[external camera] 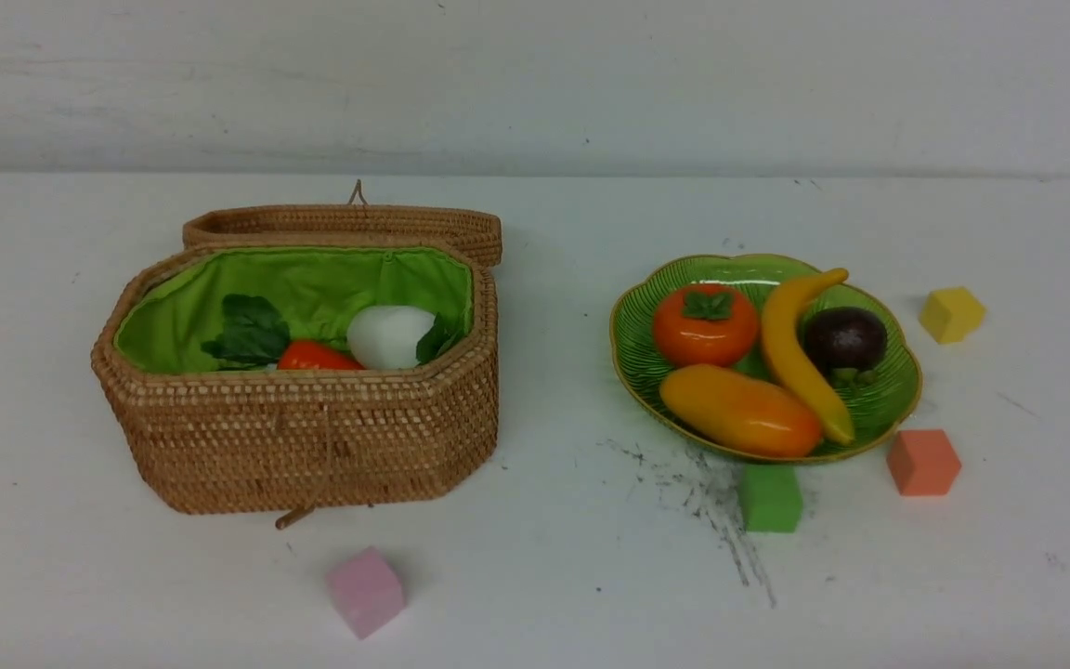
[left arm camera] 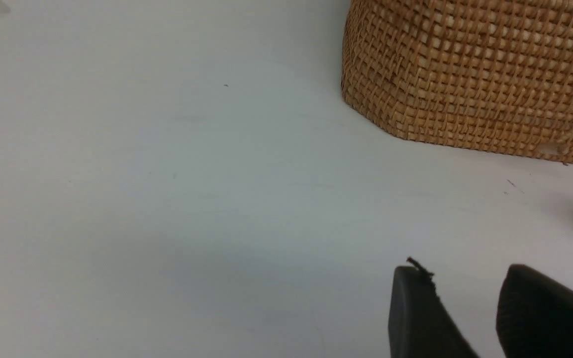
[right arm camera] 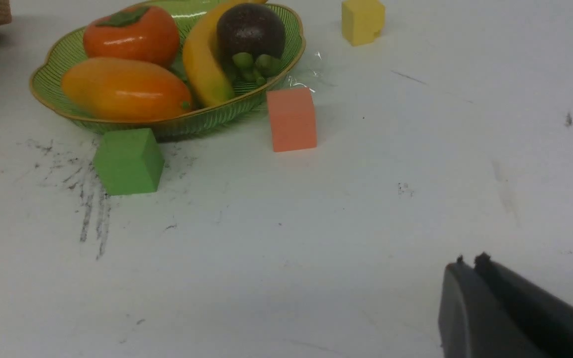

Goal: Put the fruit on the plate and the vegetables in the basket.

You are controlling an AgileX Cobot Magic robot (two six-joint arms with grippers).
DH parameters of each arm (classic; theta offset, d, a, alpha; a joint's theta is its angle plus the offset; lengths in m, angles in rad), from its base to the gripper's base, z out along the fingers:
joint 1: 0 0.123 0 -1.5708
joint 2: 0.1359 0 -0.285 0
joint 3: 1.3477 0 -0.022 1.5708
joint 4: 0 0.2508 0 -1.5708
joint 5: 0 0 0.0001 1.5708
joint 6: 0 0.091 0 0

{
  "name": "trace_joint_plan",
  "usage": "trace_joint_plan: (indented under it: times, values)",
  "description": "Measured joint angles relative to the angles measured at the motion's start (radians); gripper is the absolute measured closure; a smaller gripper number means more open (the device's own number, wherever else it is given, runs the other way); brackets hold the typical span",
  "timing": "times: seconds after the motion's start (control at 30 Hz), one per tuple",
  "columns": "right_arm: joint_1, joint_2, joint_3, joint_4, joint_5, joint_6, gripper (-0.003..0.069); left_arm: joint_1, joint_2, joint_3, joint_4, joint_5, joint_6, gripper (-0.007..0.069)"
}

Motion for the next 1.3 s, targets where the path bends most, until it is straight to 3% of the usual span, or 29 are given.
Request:
trace_joint_plan:
  times: [1.3]
  values:
    - [0.0, 0.0, 0.0, 0.001, -0.001, 0.0, 0.057, 0.0, 0.0, 0.0, 0.001, 0.0, 0.0, 0.0386]
